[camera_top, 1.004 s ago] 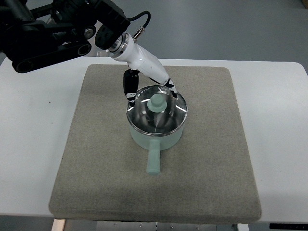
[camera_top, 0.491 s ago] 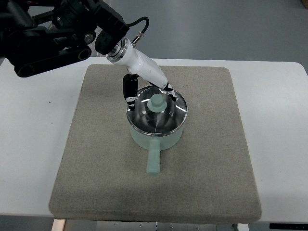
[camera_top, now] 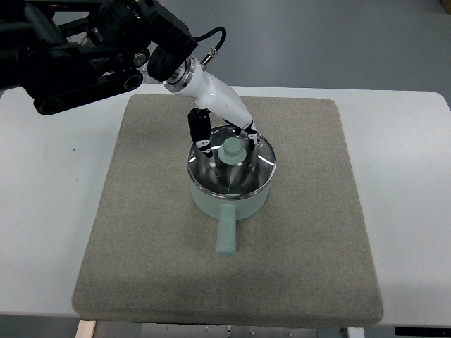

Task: Place lid left of pot with left hand
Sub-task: 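Lower the left hand fingers around the lid's green knob and close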

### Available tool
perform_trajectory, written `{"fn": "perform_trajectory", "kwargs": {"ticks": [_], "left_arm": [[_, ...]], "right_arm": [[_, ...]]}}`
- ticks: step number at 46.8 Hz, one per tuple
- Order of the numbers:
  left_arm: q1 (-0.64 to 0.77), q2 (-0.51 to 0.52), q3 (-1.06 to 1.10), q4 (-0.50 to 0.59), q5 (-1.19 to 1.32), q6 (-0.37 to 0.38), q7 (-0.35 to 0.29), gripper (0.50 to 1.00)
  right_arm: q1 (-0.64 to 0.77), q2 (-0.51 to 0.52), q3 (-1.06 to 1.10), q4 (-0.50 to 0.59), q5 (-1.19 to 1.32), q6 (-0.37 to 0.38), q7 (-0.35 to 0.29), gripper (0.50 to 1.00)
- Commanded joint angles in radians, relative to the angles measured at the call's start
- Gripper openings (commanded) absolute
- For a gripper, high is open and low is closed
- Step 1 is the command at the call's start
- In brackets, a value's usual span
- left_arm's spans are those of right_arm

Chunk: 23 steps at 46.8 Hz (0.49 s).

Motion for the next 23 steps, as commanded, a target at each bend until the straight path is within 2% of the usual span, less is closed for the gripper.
{"fn": "perform_trajectory", "kwargs": {"ticks": [1,7,9,11,14,15,18,20,21,22,23], "left_arm": [[0.002,-0.002,-0.003,-0.001,-0.003,-0.001,-0.001,0.784],[0.002,0.0,-0.003,-0.001,-0.003,-0.001,-0.001,0.776],[0.002,-0.002,-0.003,-0.001,-0.002,-0.001,-0.001,0.714],[0.0,-0.002,-0.003,-0.001,0.0,-0.001,-0.001,0.692],[0.0,-0.002,-0.003,-0.001,-0.002,-0.001,-0.001,0.622],[0.0,-0.002,-0.003,-0.001,-0.002,-0.001,-0.001,0.615],[-0.001,-0.002,-0.003,-0.001,-0.002,-0.001,-0.001,0.555],[-0.001,-0.002,-0.005,-0.003,-0.002,-0.001,-0.001,0.548],[-0.001,-0.002,-0.006,-0.004,-0.002,-0.001,-0.001,0.536],[-0.001,-0.002,-0.009,-0.004,-0.003,-0.001,-0.001,0.502],[-0.003,-0.002,-0.012,-0.004,-0.002,-0.001,-0.001,0.5]], "right_arm": [[0.0,0.0,0.0,0.0,0.0,0.0,0.0,0.921],[0.0,0.0,0.0,0.0,0.0,0.0,0.0,0.921],[0.0,0.0,0.0,0.0,0.0,0.0,0.0,0.921],[0.0,0.0,0.0,0.0,0.0,0.0,0.0,0.923],[0.0,0.0,0.0,0.0,0.0,0.0,0.0,0.921],[0.0,0.0,0.0,0.0,0.0,0.0,0.0,0.921],[0.0,0.0,0.0,0.0,0.0,0.0,0.0,0.921],[0.0,0.0,0.0,0.0,0.0,0.0,0.0,0.921],[0.0,0.0,0.0,0.0,0.0,0.0,0.0,0.921],[0.0,0.0,0.0,0.0,0.0,0.0,0.0,0.923],[0.0,0.0,0.0,0.0,0.0,0.0,0.0,0.921]]}}
